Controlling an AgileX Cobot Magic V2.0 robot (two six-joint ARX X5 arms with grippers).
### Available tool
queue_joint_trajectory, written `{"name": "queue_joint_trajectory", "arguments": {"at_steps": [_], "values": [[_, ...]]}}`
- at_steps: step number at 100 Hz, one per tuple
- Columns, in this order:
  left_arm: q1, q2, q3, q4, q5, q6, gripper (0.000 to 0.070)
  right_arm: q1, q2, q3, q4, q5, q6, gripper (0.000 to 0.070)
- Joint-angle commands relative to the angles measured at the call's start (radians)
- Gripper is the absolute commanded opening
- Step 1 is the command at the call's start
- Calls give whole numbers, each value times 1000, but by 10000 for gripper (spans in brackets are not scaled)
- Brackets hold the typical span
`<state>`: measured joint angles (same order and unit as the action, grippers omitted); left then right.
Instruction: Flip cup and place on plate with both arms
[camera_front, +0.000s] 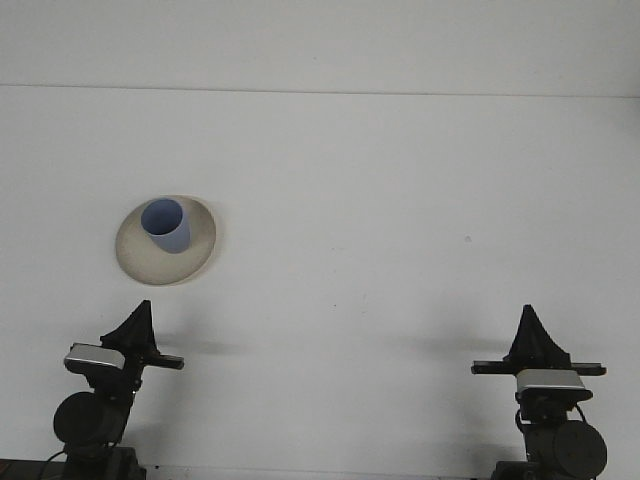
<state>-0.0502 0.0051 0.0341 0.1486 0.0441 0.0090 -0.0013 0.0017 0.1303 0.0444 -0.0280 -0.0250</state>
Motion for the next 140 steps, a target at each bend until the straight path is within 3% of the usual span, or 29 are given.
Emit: {"name": "queue_joint_trajectory", "arguments": {"at_steps": [1, 29, 140], "values": [[0, -2, -20, 10, 1, -2, 11, 5, 0, -18, 39, 5, 29, 0], [0, -2, -20, 10, 1, -2, 11, 23, 0, -119, 175, 8, 55, 0], [0, -2, -20, 10, 1, -2, 12, 23, 0, -118, 158, 10, 55, 0]]}}
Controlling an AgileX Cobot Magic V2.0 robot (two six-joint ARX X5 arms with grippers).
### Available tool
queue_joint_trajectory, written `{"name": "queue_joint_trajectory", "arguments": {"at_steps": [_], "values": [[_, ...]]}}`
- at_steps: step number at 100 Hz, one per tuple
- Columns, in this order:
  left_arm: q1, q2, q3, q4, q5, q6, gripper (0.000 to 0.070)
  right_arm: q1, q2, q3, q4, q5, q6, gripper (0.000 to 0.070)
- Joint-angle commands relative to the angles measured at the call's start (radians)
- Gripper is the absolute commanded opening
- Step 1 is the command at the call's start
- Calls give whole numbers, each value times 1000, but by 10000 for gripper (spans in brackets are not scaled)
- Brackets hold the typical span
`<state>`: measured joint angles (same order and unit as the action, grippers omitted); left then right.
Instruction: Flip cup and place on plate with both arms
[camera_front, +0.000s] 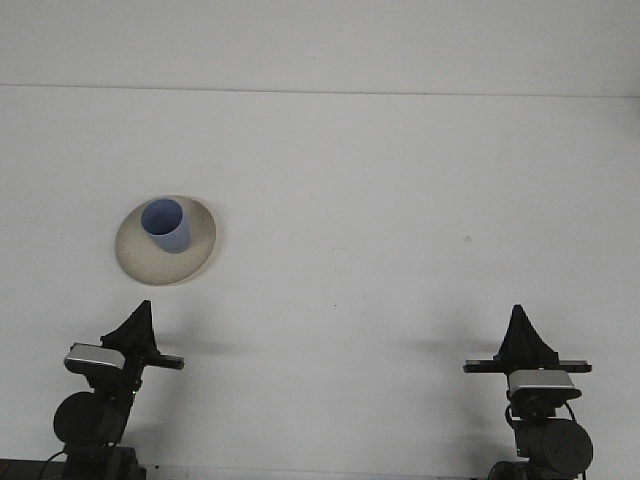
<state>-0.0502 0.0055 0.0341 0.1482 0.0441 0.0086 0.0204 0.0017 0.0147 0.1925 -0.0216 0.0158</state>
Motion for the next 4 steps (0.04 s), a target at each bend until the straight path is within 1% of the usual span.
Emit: {"name": "queue_joint_trajectory", "arguments": {"at_steps": [1, 4], "values": [[0, -2, -20, 10, 1, -1, 11, 1, 0, -2, 10, 3, 14, 0], [0, -2, -20, 10, 1, -1, 11, 1, 0, -2, 10, 3, 14, 0]]}}
